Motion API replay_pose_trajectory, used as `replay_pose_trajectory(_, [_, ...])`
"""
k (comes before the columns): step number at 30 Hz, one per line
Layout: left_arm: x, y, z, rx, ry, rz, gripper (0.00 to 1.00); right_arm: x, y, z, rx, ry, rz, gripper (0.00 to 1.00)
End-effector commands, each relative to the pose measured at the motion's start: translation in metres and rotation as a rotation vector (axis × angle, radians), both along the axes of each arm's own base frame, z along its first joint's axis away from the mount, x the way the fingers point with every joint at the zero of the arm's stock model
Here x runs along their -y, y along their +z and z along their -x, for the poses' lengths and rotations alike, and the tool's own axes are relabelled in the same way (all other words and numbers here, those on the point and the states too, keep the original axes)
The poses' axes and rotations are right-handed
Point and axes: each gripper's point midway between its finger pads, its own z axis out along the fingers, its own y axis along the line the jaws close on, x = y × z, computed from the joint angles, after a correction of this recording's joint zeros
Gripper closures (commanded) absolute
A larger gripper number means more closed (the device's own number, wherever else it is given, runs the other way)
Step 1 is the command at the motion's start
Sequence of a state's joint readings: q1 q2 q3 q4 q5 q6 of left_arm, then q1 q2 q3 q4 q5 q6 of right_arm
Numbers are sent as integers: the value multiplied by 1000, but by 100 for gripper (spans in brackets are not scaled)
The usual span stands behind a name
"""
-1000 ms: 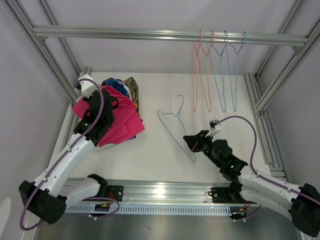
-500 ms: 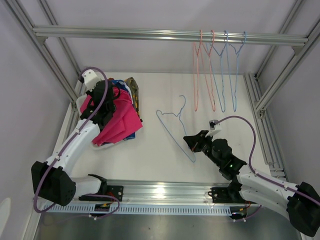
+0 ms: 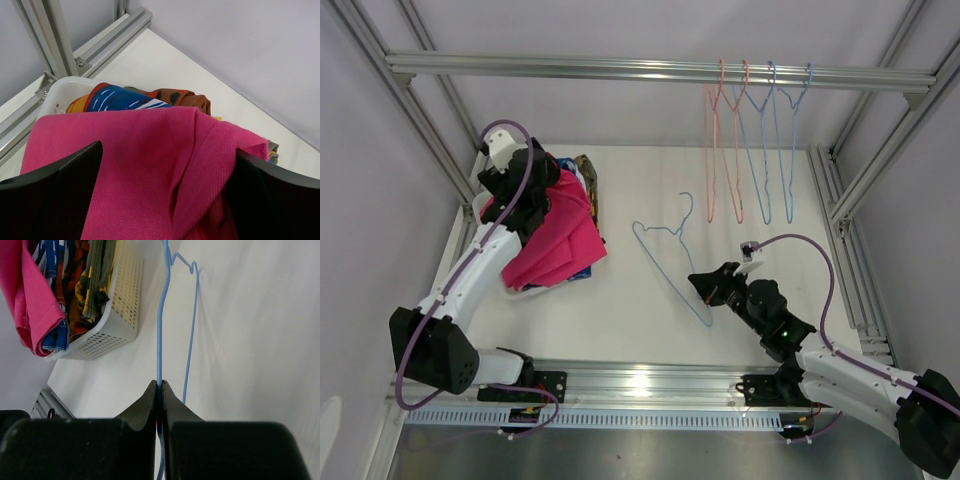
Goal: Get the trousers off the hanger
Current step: Place the trousers in the bin.
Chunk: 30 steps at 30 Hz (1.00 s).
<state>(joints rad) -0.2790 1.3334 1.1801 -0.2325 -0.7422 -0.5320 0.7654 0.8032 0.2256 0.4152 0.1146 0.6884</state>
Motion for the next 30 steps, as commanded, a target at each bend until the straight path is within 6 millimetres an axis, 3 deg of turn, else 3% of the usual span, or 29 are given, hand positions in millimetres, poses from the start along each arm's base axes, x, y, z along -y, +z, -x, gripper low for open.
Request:
replay_pose_trajectory(1, [8,36,7,86,-46,83,1,-1,11,1,19,7,-40,100])
replay_pose_trajectory(5, [6,55,24,120,-59,101,1,-1,13,1,22,9,-31,100])
replay_pose_trajectory(7, [5,55,32,124,-67,108,1,-2,14,2,22,14,-36,100])
replay_pose_trajectory(16, [-2,103,64,239,-97,117,1,-4,11,4,16,32,-33,100])
replay_pose_trajectory(20, [-6,94,75,217,-78,132,1,-6,8,5,7,39,-29,100])
replay_pose_trajectory(21, [-8,79,76,198,-57,148,1,-6,8,5,7,40,-31,100])
replay_pose_trajectory(23, [-10,71,83,196,-35,182,3,-7,8,5,8,45,-33,100])
replay_pose_trajectory(24, [-10,54,84,175,-23,202,17,-7,5,5,2,46,-28,100])
replay_pose_trajectory(25, [-10,53,87,186,-20,220,24,-8,5,5,2,49,-28,100])
replay_pose_trajectory(26, [-8,50,88,195,-12,254,46,-8,4,5,-2,51,-27,100])
replay_pose_trajectory(27, [-8,38,89,177,-6,264,56,-8,2,6,-8,53,-25,100])
replay_pose_trajectory(29, [-6,33,89,182,4,298,78,-9,1,7,-9,59,-27,100])
replay_pose_trajectory(30, [-6,30,89,176,8,305,83,-8,0,8,-11,61,-26,100])
